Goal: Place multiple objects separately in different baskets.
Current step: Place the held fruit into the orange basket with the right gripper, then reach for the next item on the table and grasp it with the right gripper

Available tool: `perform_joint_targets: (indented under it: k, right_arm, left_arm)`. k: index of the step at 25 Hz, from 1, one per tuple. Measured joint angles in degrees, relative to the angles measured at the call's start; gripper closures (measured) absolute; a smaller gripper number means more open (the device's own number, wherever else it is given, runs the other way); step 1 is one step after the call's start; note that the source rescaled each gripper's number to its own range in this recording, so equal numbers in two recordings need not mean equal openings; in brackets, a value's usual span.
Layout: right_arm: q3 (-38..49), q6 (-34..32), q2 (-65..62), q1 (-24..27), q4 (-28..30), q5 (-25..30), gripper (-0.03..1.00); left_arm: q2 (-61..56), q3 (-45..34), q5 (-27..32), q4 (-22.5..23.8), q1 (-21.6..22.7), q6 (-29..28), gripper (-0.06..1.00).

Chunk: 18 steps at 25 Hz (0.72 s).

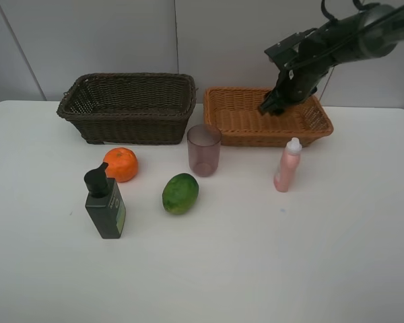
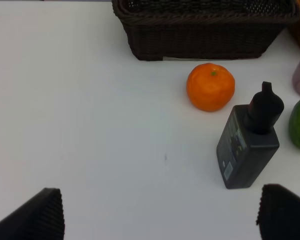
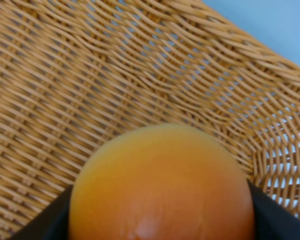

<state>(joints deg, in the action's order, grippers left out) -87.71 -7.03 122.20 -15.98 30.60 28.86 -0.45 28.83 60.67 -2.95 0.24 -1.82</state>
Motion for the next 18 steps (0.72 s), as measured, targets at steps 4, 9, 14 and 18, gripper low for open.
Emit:
perform_joint_targets:
  k: [4,9,14,18]
  right_arm:
    - [0.0,-0.14,0.63,0.0,-2.06,0.0,0.49]
    - [-0.04,-3.27,0.63,0.0,-3.25,-1.15,0.07]
    - [-0.04,-3.84,0.63,-0.13,-3.25,-1.08,-0.01]
    - [-0.04,-3.89,0.63,-1.01,-3.31,-1.01,-0.01]
  left_arm:
    - [0.0,0.0,0.0,0.0,0.0,0.0,-0.06]
    - [0.0,0.0,0.0,0.0,0.0,0.0,-0.06]
    - [0.0,0.0,0.0,0.0,0.0,0.0,-0.06]
    - [0.0,0.0,0.0,0.0,0.0,0.0,-0.06]
